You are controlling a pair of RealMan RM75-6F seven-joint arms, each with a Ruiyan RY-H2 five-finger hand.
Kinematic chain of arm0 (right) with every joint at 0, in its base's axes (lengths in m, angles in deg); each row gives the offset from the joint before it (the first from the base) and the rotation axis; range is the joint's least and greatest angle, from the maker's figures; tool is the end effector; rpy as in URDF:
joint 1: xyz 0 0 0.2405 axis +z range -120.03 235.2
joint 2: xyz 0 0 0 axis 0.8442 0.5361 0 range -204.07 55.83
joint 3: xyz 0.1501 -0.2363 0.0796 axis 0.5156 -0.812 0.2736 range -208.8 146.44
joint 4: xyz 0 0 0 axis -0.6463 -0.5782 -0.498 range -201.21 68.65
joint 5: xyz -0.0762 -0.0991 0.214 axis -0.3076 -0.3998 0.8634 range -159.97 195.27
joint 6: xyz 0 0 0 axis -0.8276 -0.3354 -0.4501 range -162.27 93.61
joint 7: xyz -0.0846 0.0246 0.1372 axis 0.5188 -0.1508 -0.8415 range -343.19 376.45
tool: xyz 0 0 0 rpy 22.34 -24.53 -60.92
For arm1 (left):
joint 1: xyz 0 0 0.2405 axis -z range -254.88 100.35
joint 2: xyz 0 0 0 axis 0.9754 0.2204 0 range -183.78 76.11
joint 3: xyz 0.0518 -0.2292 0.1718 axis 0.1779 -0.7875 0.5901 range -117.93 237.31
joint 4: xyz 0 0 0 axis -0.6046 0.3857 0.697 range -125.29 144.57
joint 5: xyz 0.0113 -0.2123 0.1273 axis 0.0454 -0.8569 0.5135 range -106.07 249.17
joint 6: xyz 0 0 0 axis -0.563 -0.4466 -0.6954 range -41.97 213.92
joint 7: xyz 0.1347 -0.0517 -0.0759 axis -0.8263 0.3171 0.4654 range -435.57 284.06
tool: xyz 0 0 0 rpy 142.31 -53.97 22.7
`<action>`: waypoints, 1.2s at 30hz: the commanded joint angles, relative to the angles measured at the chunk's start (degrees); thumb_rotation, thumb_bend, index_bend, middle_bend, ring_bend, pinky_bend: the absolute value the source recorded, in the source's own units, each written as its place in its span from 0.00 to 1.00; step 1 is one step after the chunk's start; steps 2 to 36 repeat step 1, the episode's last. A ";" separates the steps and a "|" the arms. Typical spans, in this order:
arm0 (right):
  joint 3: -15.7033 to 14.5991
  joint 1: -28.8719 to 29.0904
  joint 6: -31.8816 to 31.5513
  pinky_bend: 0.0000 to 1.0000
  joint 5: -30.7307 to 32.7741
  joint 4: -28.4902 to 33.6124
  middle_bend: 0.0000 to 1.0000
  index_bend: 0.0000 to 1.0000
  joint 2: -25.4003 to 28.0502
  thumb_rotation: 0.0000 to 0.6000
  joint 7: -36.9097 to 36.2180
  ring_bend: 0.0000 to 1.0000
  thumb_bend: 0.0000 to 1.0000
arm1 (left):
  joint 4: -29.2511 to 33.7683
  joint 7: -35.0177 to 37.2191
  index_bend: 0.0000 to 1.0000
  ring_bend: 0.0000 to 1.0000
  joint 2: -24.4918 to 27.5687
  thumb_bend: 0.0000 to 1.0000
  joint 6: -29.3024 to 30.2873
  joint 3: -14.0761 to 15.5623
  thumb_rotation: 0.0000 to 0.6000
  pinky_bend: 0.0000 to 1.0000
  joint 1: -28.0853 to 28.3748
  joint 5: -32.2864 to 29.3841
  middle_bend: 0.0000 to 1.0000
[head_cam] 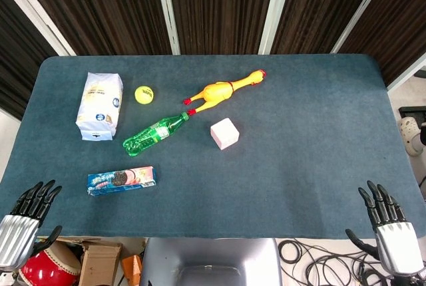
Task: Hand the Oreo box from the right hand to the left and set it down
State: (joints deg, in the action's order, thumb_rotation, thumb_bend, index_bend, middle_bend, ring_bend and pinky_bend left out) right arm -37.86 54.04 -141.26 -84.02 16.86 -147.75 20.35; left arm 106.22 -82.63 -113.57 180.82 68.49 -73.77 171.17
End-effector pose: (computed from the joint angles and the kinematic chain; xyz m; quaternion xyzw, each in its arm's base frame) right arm -0.3412 -0.1072 0.1103 0.6047 -0.3031 0.4564 0.5781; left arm -0.3233 0.1432 0.1431 -0.6754 -0.3225 -0.3841 0.5406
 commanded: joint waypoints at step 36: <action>0.47 -0.59 -0.33 0.19 -0.71 -1.05 0.00 0.00 -0.65 1.00 -0.51 0.00 0.00 | 0.28 0.86 0.11 0.01 0.54 0.30 -0.12 -0.43 1.00 0.14 -0.18 -0.29 0.06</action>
